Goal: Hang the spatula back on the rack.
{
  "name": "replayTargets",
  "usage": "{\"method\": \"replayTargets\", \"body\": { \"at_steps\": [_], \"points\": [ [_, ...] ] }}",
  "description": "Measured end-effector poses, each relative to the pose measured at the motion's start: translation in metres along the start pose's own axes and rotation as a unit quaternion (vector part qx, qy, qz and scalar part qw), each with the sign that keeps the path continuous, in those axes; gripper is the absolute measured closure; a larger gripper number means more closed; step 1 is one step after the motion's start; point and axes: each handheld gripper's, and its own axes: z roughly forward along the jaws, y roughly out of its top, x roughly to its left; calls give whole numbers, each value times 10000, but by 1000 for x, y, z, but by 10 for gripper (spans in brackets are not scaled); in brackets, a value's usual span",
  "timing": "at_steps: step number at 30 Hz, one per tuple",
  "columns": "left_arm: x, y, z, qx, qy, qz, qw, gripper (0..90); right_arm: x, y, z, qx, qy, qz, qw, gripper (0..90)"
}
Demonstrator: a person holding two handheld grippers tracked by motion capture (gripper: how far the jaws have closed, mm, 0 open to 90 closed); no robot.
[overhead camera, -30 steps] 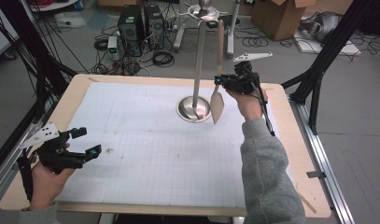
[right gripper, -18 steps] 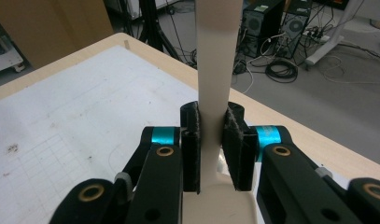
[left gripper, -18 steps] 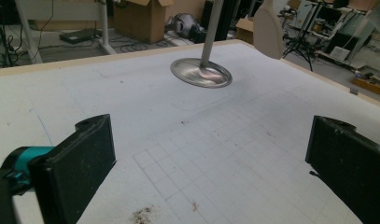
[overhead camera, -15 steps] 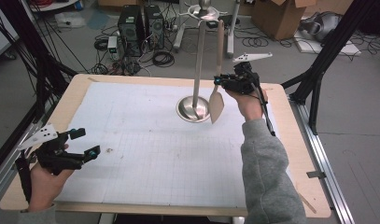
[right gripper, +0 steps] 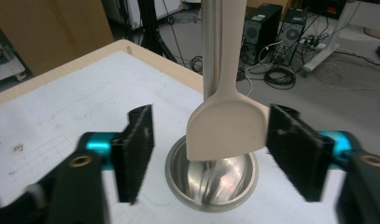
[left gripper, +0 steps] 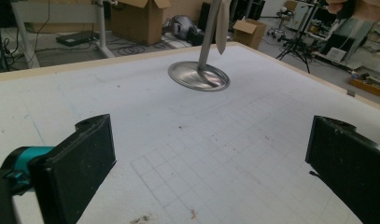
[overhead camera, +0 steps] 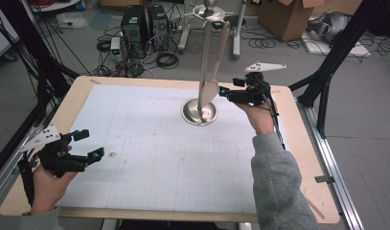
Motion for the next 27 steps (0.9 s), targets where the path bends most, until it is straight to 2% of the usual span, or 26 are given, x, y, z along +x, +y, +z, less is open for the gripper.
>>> {"method": "replayTargets", "body": {
  "at_steps": [3, 7, 15, 18, 27],
  "points": [
    [1, 1, 3, 0, -18, -6, 10000, 18, 1, -5, -6, 108, 42, -12, 9999, 147],
    [2, 4, 5, -49, -51, -22, 10000, 18, 7, -12, -20, -77, 140, -112, 9998, 147],
    [1, 9, 13, -92, -174, 3, 9998, 18, 20, -27, -43, -174, 309, -275, 9990, 147],
    [1, 11, 17, -112, -220, 2, 9997, 18, 26, -35, -49, -172, 380, -401, 9983, 147],
    [0, 14, 24, -120, -313, 33, 9994, 18, 40, -66, -64, -316, 576, -486, 9967, 147]
  ]
}}
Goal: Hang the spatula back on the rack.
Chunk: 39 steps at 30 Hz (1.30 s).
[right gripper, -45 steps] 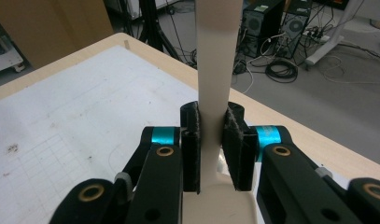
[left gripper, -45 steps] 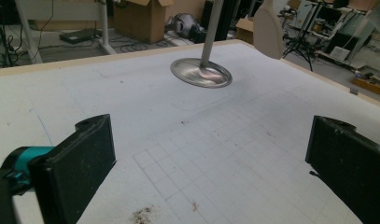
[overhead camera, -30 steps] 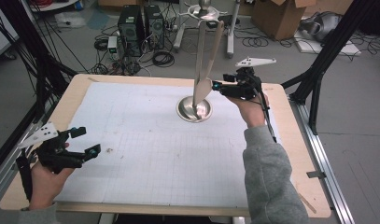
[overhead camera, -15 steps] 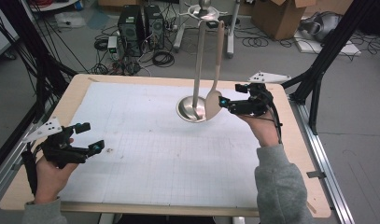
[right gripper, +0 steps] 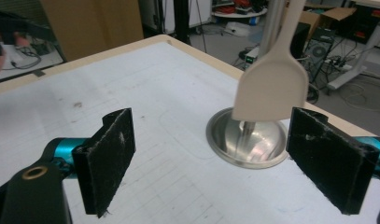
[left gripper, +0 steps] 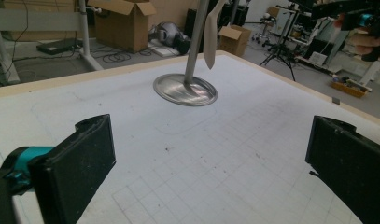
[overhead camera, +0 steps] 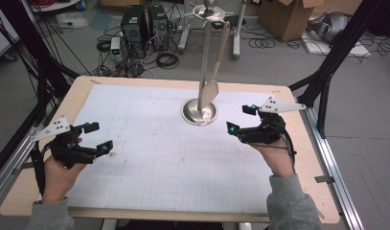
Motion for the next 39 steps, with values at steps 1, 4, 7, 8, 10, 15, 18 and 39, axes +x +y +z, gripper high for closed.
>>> {"method": "replayTargets", "body": {
  "at_steps": [1, 4, 7, 8, 10, 15, 18, 39],
  "points": [
    [0, 0, 1, -4, -5, -4, 10000, 18, 1, -3, -2, -12, -4, -32, 10000, 147],
    [0, 1, 2, 3, -33, 21, 10000, 18, 4, -12, -8, -19, 1, -16, 10000, 147],
    [-1, 1, 3, -12, -45, 21, 10000, 18, 6, -22, -16, -147, 20, 11, 9999, 147],
    [-1, 1, 4, -14, -51, 28, 10000, 18, 7, -25, -18, -156, 24, 34, 9999, 147],
    [-1, 2, 4, -30, -61, 38, 10000, 18, 7, -33, -24, -174, 8, 63, 9998, 147],
    [-3, 2, 5, -46, -98, 76, 9999, 18, 4, -51, -35, -216, -47, 163, 9996, 146],
    [-3, 2, 5, -49, -87, 86, 9999, 18, 4, -60, -39, -61, -126, 183, 9997, 146],
    [-3, 0, 6, -45, -154, 106, 9998, 18, -11, -102, -71, -437, -249, 555, 9972, 146]
  ]
}}
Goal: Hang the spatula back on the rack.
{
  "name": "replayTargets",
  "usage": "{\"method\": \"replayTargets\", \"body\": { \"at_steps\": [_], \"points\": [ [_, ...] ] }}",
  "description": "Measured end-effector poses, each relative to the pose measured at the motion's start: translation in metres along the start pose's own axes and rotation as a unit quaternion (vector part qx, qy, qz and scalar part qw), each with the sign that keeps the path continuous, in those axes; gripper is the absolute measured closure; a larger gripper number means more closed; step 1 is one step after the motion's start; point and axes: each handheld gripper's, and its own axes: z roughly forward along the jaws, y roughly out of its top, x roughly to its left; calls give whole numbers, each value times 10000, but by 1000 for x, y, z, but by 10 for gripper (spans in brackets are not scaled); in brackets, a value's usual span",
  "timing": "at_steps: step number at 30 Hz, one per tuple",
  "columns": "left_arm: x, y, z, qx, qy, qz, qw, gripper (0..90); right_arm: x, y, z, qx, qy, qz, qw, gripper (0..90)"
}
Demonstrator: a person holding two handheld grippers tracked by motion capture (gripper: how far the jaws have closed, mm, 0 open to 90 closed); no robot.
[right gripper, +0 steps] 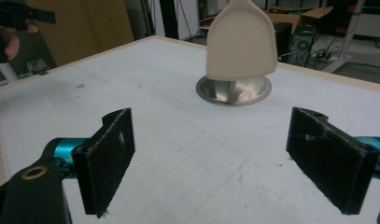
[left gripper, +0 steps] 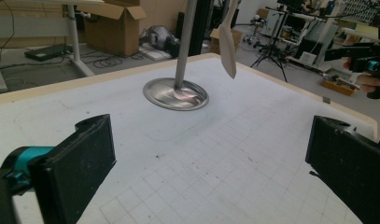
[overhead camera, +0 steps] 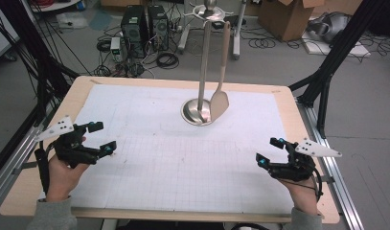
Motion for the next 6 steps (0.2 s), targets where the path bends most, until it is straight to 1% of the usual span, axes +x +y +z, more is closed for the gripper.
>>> {"method": "replayTargets", "body": {
  "at_steps": [3, 6],
  "points": [
    [-1, 0, 2, 18, 3, 3, 10000, 18, -3, -3, -2, -39, -27, 53, 10000, 146],
    [-1, 0, 4, 31, 7, 17, 10000, 18, -3, -2, -2, -92, -52, 43, 9999, 146]
  ]
}}
